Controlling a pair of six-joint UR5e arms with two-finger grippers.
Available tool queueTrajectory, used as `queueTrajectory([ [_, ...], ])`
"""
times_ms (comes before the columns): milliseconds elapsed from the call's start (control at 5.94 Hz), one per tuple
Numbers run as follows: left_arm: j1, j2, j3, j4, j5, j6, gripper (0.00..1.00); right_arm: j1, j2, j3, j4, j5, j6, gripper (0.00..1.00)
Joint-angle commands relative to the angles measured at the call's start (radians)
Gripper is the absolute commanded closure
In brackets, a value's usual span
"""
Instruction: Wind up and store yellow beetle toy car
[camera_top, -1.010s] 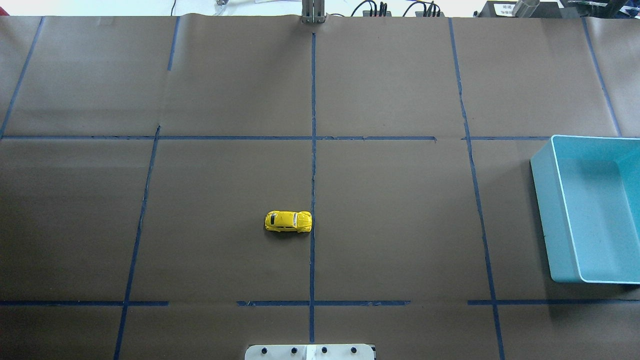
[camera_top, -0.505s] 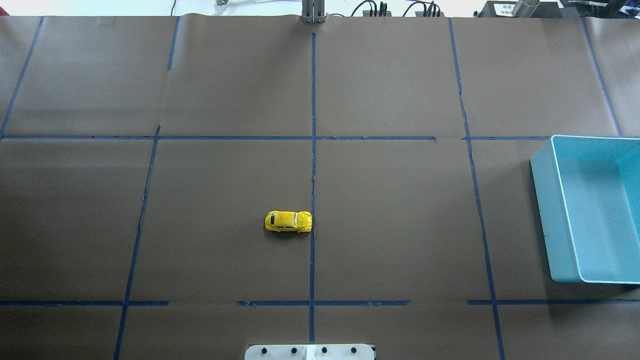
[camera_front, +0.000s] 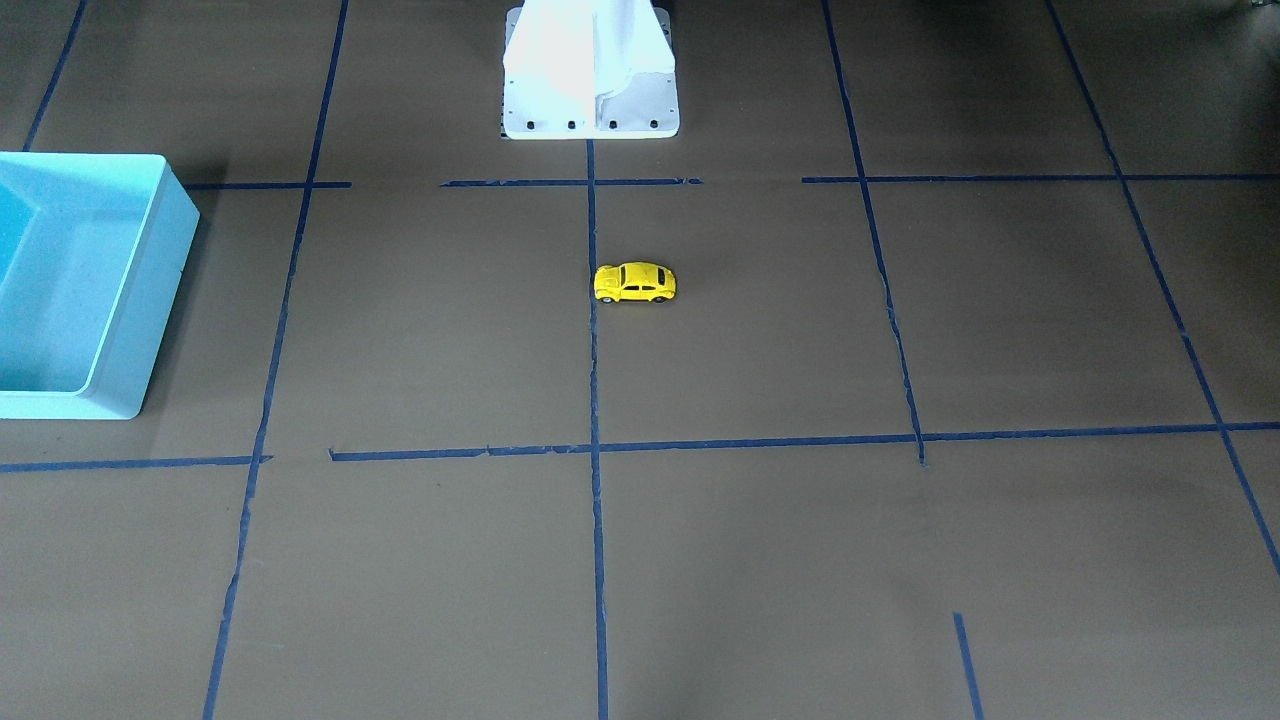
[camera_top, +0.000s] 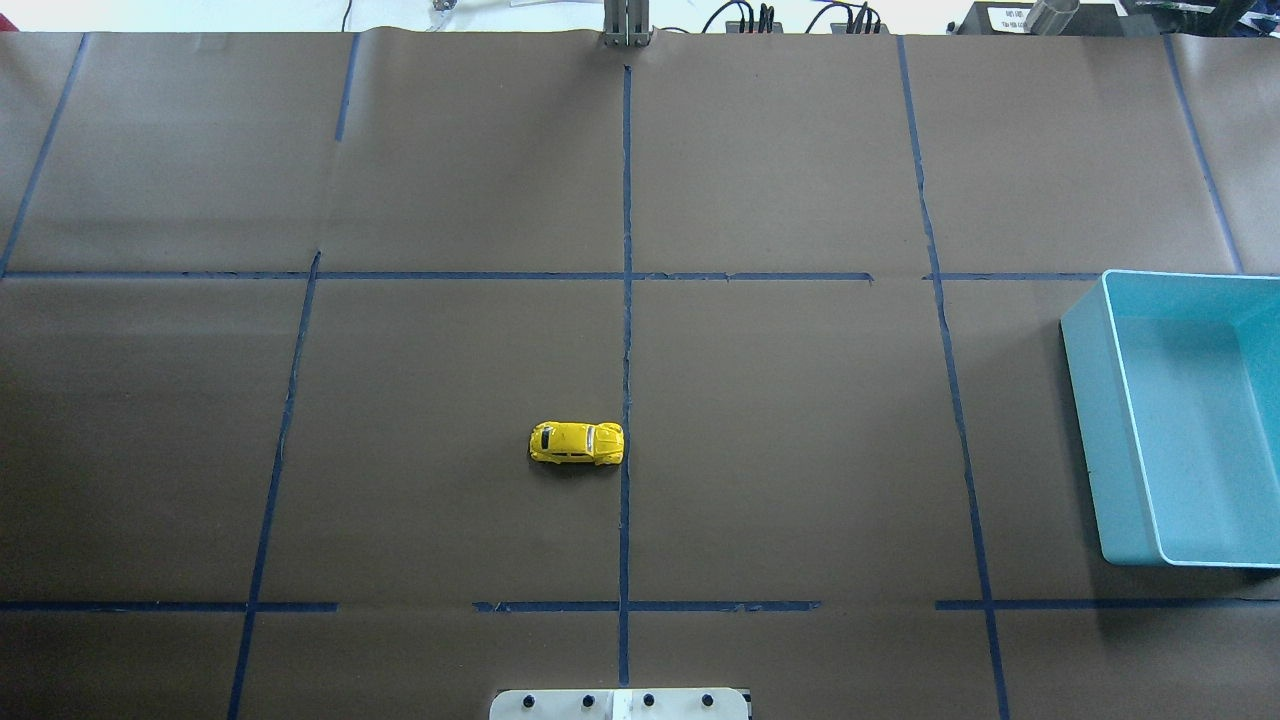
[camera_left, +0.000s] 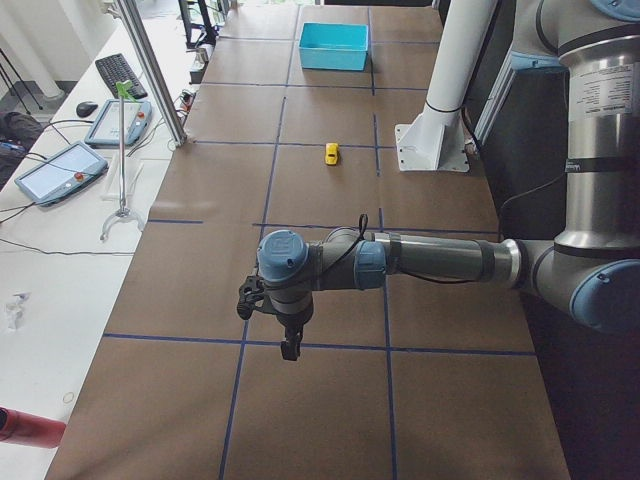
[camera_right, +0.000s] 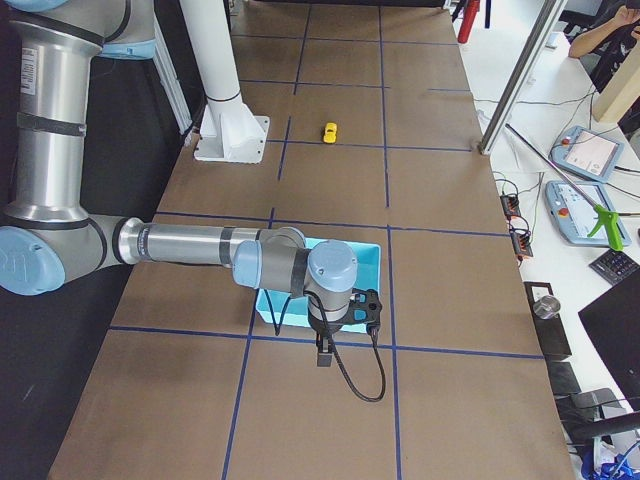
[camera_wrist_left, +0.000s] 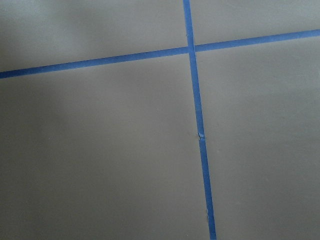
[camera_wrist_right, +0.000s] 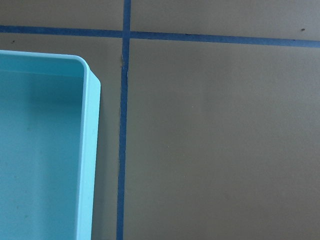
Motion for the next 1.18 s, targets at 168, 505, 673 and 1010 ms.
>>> queueTrajectory([
  [168, 0.0, -0.004, 0.0, -0.001, 0.0, 0.0, 0.0, 0.0, 0.0, 0.002, 0.001, -0.002, 0.0, 0.0],
  [505, 0.005, -0.036, -0.006, 0.013, 0.001, 0.008, 0.0, 0.0, 0.002, 0.002, 0.001, -0.002, 0.0, 0.0],
  [673, 0.041, -0.067, -0.051, 0.069, 0.001, 0.008, 0.0, 0.0, 0.002, 0.002, 0.001, -0.002, 0.0, 0.0],
  [1010, 0.179, -0.294, -0.161, 0.392, 0.01, 0.008, 0.0, 0.0, 0.002, 0.002, 0.001, -0.002, 0.002, 0.0],
])
